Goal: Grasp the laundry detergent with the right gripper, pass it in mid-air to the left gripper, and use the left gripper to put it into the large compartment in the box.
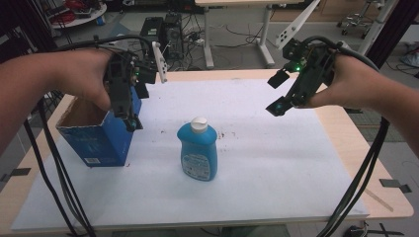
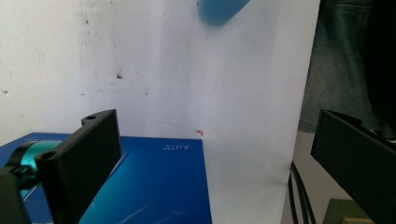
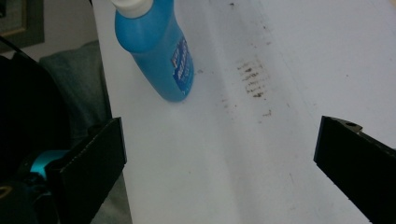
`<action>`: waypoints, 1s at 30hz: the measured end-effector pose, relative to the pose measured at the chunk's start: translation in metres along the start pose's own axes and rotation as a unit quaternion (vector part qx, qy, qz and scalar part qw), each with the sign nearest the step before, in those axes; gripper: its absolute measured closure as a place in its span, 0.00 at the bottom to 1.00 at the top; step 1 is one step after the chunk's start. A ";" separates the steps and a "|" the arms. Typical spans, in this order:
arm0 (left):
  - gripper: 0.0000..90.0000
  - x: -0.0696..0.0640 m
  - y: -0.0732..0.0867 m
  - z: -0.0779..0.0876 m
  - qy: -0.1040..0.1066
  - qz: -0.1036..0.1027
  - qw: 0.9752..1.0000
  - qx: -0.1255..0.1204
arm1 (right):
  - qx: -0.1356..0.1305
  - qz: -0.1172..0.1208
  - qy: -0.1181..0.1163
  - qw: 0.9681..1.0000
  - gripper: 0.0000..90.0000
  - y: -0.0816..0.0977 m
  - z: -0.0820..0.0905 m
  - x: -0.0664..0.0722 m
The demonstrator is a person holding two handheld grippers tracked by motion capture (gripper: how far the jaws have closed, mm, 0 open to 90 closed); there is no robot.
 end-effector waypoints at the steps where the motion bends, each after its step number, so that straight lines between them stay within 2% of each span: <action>1: 0.02 0.000 0.000 0.000 0.000 0.000 1.000 -0.002 | -0.007 0.000 -0.002 1.000 0.02 0.001 -0.001 0.001; 5: 0.02 0.000 0.001 0.000 -0.001 0.000 1.000 -0.002 | -0.026 -0.006 -0.009 1.000 0.02 0.004 -0.006 0.005; 11: 0.02 -0.001 0.001 0.000 -0.002 0.000 1.000 -0.003 | -0.039 -0.009 -0.009 0.999 0.02 0.013 -0.019 0.010; 15: 0.02 -0.002 0.001 0.000 0.000 0.001 1.000 -0.004 | -0.056 -0.012 -0.009 0.998 0.02 0.018 -0.029 0.013; 24: 0.02 -0.002 0.002 -0.001 0.000 0.000 1.000 -0.004 | -0.077 -0.015 -0.008 0.997 0.02 0.027 -0.052 0.019; 30: 0.02 -0.003 0.003 -0.002 0.000 -0.002 1.000 -0.003 | -0.079 -0.014 -0.012 0.997 0.02 0.031 -0.070 0.023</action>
Point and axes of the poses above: each handheld gripper's, and its own axes: z roughly backward along the jaws, y roughly out of its underside, x roughly to its left, the point moved 7 cm from there along -z, roughly forward along the jaws, and after that the axes turned 11 degrees about -x, right-handed, at the moved point
